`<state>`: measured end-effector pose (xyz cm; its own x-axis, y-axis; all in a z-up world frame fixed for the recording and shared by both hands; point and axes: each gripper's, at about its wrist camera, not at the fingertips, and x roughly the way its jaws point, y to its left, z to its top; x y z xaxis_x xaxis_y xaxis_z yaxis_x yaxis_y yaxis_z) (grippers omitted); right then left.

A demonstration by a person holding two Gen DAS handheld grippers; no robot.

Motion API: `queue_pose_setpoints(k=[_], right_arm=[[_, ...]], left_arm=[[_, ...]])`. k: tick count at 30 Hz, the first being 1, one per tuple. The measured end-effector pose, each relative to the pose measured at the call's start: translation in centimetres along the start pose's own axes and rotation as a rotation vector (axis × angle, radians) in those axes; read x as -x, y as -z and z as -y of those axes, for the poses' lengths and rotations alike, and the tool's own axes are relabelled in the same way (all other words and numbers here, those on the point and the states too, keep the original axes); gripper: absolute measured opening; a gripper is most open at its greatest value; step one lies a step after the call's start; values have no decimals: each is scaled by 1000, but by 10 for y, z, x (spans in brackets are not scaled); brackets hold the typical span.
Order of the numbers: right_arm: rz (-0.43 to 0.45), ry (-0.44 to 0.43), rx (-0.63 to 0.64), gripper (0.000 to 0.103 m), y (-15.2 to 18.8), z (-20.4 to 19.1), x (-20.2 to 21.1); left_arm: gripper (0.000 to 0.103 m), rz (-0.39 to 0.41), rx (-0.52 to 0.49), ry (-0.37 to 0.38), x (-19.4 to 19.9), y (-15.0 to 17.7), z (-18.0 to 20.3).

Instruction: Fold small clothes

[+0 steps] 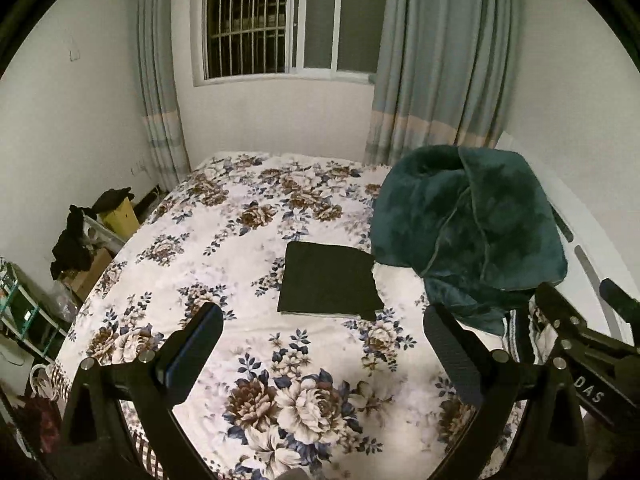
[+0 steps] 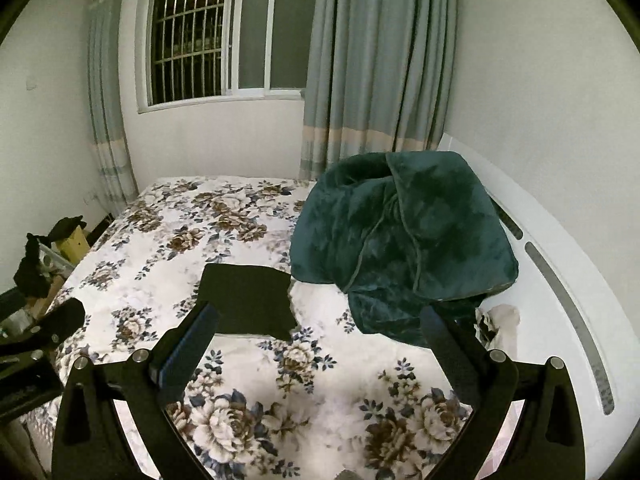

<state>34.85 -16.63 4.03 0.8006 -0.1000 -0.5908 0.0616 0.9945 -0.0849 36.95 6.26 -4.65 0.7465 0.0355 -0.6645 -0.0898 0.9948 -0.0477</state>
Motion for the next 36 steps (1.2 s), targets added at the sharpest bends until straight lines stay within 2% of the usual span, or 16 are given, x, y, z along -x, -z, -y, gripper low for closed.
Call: queue_pose_setpoints(k=[7, 15, 36], right_arm=[[5, -16, 12, 103, 10, 4, 36], [30, -30, 25, 103, 10, 6, 53], [39, -51, 17, 103, 3, 6, 67]], left_arm=[[102, 3, 1, -11, 23, 12, -5], [102, 21, 6, -26, 35, 17, -9], [103, 56, 3, -54, 56, 16, -7]])
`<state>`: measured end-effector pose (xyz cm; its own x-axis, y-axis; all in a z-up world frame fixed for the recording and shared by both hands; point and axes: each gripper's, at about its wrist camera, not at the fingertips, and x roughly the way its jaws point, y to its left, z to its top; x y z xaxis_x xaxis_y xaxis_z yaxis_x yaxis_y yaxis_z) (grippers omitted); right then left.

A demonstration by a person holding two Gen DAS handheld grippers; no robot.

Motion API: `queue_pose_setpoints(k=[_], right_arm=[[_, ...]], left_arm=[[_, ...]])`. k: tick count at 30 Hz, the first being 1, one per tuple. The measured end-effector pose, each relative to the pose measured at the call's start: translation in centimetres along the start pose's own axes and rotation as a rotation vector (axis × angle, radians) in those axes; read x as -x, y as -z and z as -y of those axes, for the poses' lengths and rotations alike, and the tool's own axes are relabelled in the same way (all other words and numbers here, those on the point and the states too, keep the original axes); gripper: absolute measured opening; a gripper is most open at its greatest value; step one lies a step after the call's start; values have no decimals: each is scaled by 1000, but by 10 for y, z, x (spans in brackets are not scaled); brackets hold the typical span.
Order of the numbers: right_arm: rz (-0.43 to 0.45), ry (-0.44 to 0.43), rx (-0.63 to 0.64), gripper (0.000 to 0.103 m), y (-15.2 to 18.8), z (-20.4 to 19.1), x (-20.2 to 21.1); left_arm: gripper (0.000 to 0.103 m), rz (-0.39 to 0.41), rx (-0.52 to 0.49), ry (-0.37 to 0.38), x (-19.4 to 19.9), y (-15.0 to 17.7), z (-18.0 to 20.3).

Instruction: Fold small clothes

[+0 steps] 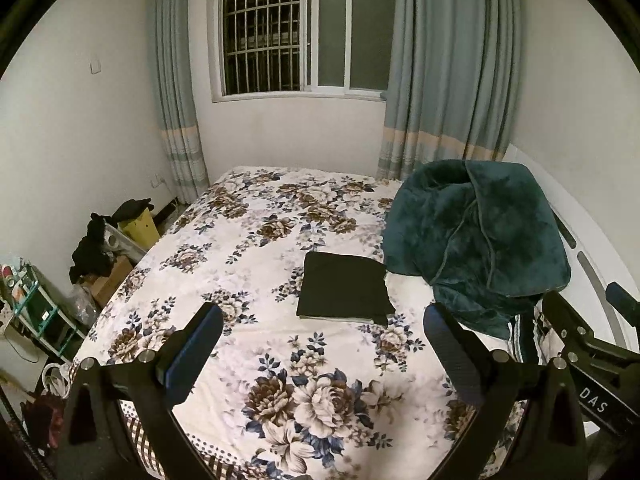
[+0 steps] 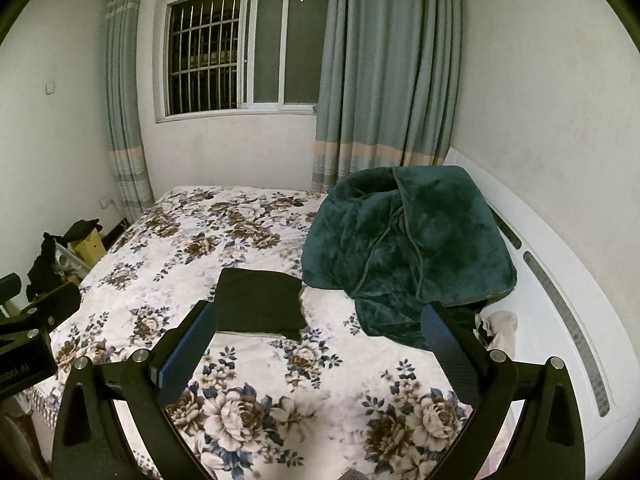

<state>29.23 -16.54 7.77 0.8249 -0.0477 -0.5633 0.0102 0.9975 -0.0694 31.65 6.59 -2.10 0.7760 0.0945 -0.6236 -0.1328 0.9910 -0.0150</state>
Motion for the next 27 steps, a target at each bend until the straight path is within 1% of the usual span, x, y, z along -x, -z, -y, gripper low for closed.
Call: queue_pose_setpoints(k=[13, 27], right_arm=[[9, -14, 12, 103, -14, 0, -3], [10, -19, 7, 103, -17, -1, -3]], left_arm=[[103, 0, -3, 6, -3, -4, 5], [103, 0, -3, 10, -4, -6, 5]])
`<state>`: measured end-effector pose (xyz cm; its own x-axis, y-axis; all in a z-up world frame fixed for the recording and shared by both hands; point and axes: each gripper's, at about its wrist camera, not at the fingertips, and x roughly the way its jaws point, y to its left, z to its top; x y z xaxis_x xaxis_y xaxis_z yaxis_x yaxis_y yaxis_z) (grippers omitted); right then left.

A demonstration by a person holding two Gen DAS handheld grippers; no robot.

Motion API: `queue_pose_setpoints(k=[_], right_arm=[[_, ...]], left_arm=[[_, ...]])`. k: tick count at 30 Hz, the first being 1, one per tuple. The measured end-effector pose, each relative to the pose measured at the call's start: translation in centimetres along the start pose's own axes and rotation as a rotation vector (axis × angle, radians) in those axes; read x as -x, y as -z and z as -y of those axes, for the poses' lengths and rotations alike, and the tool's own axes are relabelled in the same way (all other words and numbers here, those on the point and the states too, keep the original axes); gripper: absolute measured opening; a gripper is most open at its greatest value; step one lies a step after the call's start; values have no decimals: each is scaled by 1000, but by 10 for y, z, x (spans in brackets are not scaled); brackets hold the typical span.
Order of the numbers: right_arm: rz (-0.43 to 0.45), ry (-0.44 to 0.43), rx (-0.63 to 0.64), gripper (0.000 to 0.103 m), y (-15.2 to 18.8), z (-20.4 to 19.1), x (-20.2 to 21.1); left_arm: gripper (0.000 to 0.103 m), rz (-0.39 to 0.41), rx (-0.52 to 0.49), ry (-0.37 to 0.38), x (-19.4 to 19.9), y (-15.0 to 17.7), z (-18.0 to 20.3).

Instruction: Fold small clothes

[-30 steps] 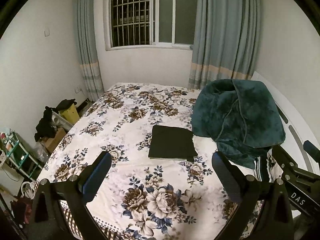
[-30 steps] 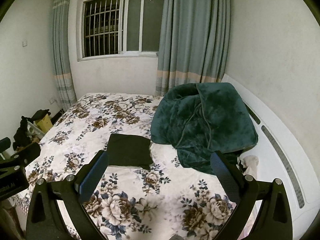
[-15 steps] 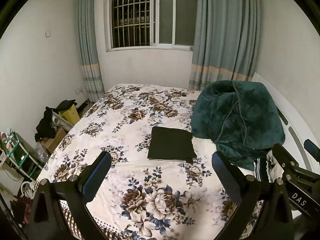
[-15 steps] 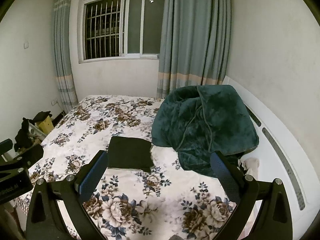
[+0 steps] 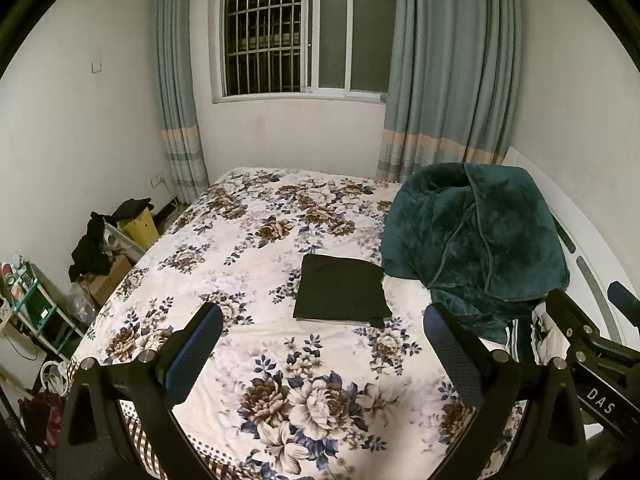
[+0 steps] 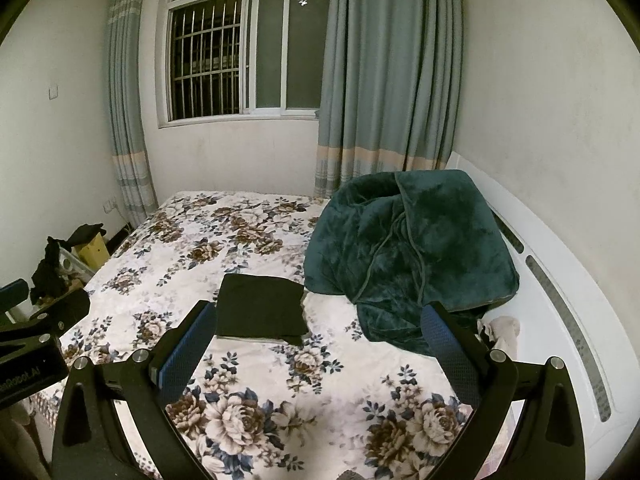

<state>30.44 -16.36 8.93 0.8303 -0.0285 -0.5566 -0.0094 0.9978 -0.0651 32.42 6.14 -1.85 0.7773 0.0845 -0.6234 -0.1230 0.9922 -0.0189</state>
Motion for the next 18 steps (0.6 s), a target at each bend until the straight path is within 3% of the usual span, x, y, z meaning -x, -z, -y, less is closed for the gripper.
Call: queue_pose_setpoints(k=[18], right_arm=[[5, -3, 3, 103, -11, -6, 0]], left_arm=[[103, 6, 4, -10, 2, -4, 2]])
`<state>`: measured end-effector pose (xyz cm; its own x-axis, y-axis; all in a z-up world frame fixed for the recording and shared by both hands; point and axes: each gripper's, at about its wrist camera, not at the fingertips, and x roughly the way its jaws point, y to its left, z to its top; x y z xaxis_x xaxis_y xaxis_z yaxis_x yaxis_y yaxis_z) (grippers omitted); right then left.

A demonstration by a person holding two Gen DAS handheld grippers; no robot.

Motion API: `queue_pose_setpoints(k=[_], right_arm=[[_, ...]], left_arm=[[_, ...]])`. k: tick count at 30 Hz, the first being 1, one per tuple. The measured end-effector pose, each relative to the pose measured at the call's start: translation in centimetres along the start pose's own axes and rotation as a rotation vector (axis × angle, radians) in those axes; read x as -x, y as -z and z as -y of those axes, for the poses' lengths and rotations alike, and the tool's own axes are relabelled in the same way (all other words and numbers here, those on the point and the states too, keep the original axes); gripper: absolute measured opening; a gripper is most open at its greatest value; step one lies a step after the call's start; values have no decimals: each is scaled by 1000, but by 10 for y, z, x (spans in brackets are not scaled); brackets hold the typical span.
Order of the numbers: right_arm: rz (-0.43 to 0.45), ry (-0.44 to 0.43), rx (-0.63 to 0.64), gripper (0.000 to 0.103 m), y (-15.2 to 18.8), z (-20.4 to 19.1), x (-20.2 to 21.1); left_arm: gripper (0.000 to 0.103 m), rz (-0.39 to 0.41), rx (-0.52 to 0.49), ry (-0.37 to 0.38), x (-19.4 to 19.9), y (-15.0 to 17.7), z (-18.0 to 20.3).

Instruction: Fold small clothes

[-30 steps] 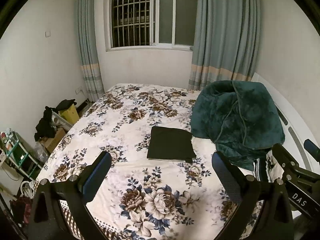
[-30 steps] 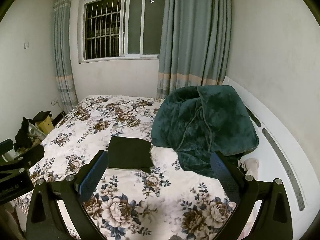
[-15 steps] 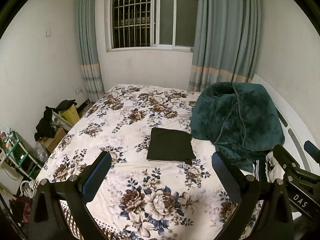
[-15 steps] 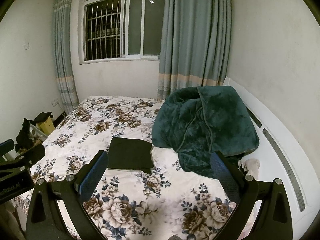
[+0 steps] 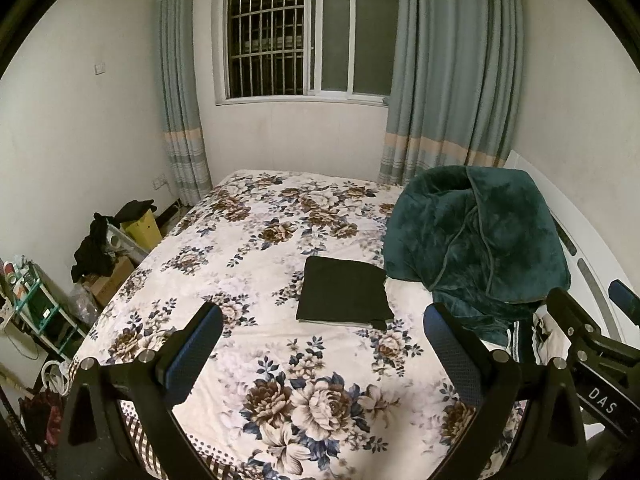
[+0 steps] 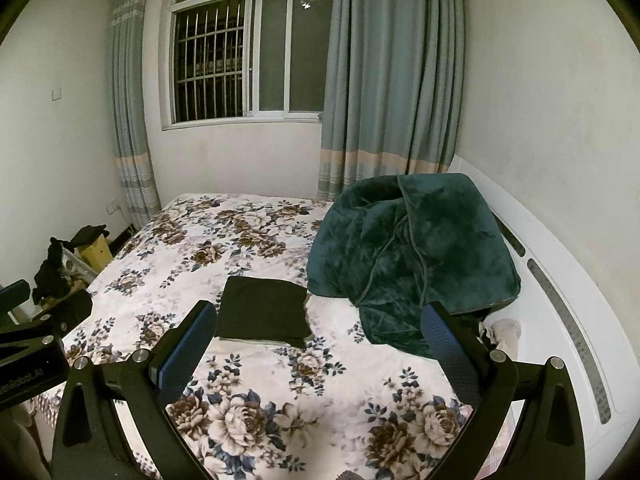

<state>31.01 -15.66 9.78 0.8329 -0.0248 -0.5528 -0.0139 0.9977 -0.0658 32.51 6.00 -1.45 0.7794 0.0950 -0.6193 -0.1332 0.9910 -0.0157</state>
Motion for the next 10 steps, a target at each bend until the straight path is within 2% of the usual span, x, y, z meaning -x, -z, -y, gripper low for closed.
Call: queue_pose_setpoints(k=[10], right_arm=[[2, 2, -5, 103, 3, 1, 2]], left_arm=[[103, 6, 8, -13, 5, 1, -6]])
